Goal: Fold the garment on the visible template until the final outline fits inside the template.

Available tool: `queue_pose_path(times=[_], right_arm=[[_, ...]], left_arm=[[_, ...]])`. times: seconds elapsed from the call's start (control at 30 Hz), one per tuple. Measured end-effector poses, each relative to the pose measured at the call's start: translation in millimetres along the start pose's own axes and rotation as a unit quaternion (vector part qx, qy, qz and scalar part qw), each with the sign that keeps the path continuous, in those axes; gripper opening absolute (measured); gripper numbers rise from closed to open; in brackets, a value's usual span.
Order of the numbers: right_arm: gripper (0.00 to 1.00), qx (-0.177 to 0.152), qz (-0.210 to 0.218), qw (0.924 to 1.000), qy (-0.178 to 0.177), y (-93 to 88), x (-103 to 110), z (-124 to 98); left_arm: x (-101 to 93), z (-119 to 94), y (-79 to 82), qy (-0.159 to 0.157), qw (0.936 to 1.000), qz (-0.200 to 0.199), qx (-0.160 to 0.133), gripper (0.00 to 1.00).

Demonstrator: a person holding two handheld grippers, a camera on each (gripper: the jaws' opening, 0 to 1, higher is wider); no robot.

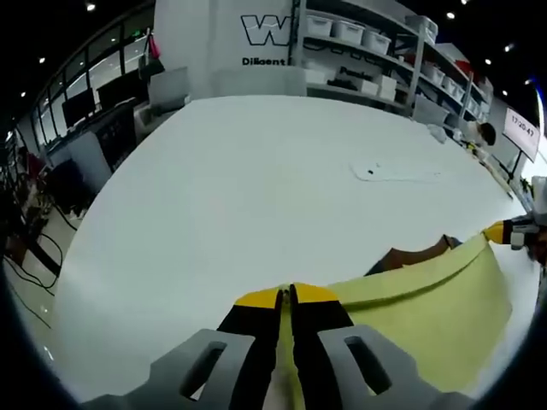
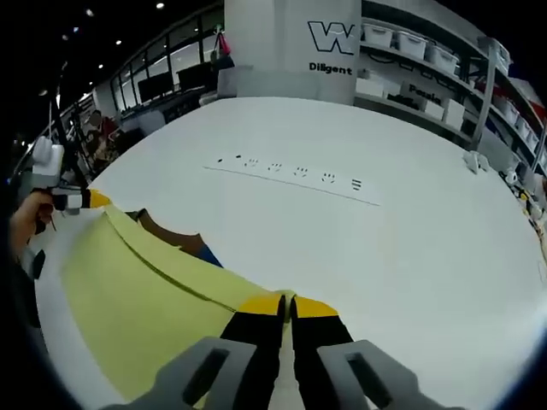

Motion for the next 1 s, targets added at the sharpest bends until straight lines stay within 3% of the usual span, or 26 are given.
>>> queue_pose_path(times=[0.03, 0.1, 0.13, 0.17, 0.27, 0.3, 0.33, 0.47, 0.6, 0.67, 0.73, 0.77, 0.8, 0.87, 0.93, 1.0], right_arm=[[0.0, -0.004, -0.013, 0.9999, -0.002, -0.4, 0, -3], [0.08, -0.017, -0.04, 0.999, 0.002, -0.1, 1, -7], [0.15, -0.024, -0.058, 0.998, 0.003, -1.3, 2, -10], [0.23, -0.024, -0.07, 0.9972, 0.01, -2.7, 3, -12], [0.27, -0.014, -0.092, 0.9955, 0.019, -8.4, 6, -16], [0.27, -0.011, -0.108, 0.994, 0.015, -9.5, 6, -17], [0.28, -0.012, -0.12, 0.9926, 0.016, -10.0, 6, -17], [0.32, 0.01, -0.152, 0.9883, 0.005, -14.1, 3, -8], [0.33, 0.014, -0.154, 0.9879, 0.004, -14.3, -1, 3], [0.33, 0.016, -0.149, 0.9887, 0.0, -12.1, -3, 7], [0.33, 0.014, -0.161, 0.9867, -0.017, -7.9, -7, 10], [0.32, 0.008, -0.159, 0.9868, -0.03, -4.1, -9, 13], [0.32, 0.002, -0.151, 0.9878, -0.036, -2.2, -11, 13], [0.32, -0.014, -0.113, 0.9924, -0.047, 1.0, -15, 15], [0.32, -0.024, -0.064, 0.9962, -0.053, 2.5, -18, 15], [0.3, -0.028, -0.048, 0.9969, -0.056, 3.7, -21, 13]], left_arm=[[2.1, -3, 0.4, 0.012, 0.9994, 0.025, -0.02, 0.07], [3.4, -5, -0.3, 0.015, 0.9989, 0.035, -0.028, 0.1], [4.0, -11, -2.1, -0.014, 0.998, 0.04, -0.047, 0.13], [3.9, -14, -4.9, -0.035, 0.9976, 0.035, -0.049, 0.17], [7.0, -17, -9.0, -0.059, 0.9951, 0.056, -0.055, 0.27], [9.0, -18, -10.8, -0.06, 0.9927, 0.087, -0.057, 0.31], [8.8, -16, -13.2, -0.062, 0.9856, 0.141, -0.07, 0.33], [6.5, -5, -18.0, -0.05, 0.977, 0.195, -0.069, 0.39], [1.9, 7, -13.9, -0.052, 0.9812, 0.169, -0.078, 0.37], [0.4, 9, -11.5, -0.048, 0.98, 0.176, -0.08, 0.4], [0.9, 13, -6.3, -0.034, 0.98, 0.175, -0.089, 0.41], [3.0, 15, -3.3, -0.022, 0.9829, 0.159, -0.09, 0.4], [6.2, 15, -1.0, -0.004, 0.9869, 0.134, -0.09, 0.4], [9.8, 17, 0.1, 0.002, 0.992, 0.095, -0.083, 0.41], [11.1, 18, -0.7, -0.009, 0.9946, 0.074, -0.072, 0.41], [14.6, 18, -2.2, -0.011, 0.9973, 0.046, -0.056, 0.39]])
Point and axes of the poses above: the point that each gripper's makers call its tool centre point, and the gripper's own axes: z roughly forward along the fingers, x roughly to its left, y roughly out of its top, the point moved 10 cm from there along -z, roughly backward along the fingers, and after that the axes turned 11 degrees about y, right-handed, at the moved point
